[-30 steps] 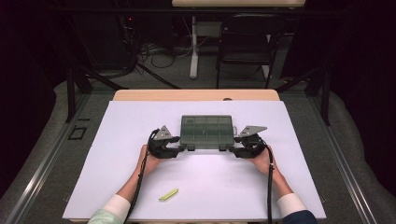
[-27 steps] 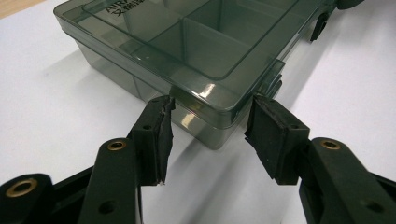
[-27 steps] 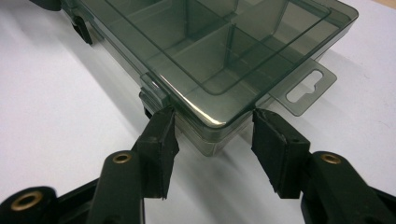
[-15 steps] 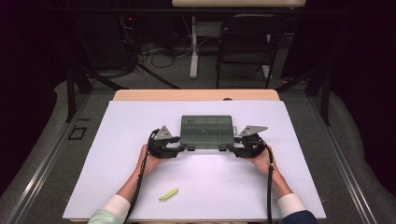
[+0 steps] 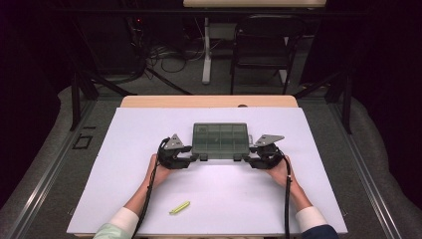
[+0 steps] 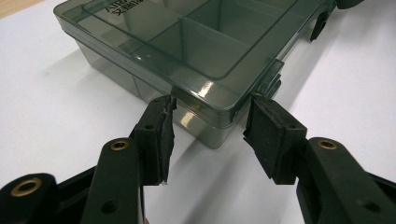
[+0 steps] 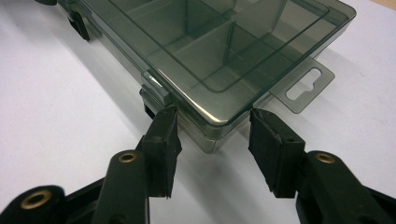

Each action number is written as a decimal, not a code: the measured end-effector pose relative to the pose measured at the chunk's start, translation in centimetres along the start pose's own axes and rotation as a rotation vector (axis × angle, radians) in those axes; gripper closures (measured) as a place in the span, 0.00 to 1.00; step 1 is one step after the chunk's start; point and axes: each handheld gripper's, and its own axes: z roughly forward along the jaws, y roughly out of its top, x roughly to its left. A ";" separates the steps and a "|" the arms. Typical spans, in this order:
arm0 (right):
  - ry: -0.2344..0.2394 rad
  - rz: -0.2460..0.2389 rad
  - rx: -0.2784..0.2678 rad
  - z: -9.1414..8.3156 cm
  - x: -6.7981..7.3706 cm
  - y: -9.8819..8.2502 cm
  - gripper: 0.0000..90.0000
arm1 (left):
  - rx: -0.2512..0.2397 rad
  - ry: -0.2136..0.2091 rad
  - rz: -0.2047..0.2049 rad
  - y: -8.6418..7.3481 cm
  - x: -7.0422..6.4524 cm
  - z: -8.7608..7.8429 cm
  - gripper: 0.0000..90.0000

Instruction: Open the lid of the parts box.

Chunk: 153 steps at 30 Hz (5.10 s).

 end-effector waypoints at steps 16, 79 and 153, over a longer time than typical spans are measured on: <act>-0.002 0.004 0.005 -0.3 0.0 -0.1 0.63 | 0.001 0.001 0.006 0.0 0.0 0.0 0.57; -0.006 0.008 -0.017 0.0 -0.1 -0.2 0.61 | 0.008 0.033 0.053 0.0 -0.2 0.4 0.51; -0.011 0.043 -0.032 -0.1 -0.2 -0.1 0.56 | -0.016 0.040 0.021 0.2 -0.3 0.4 0.52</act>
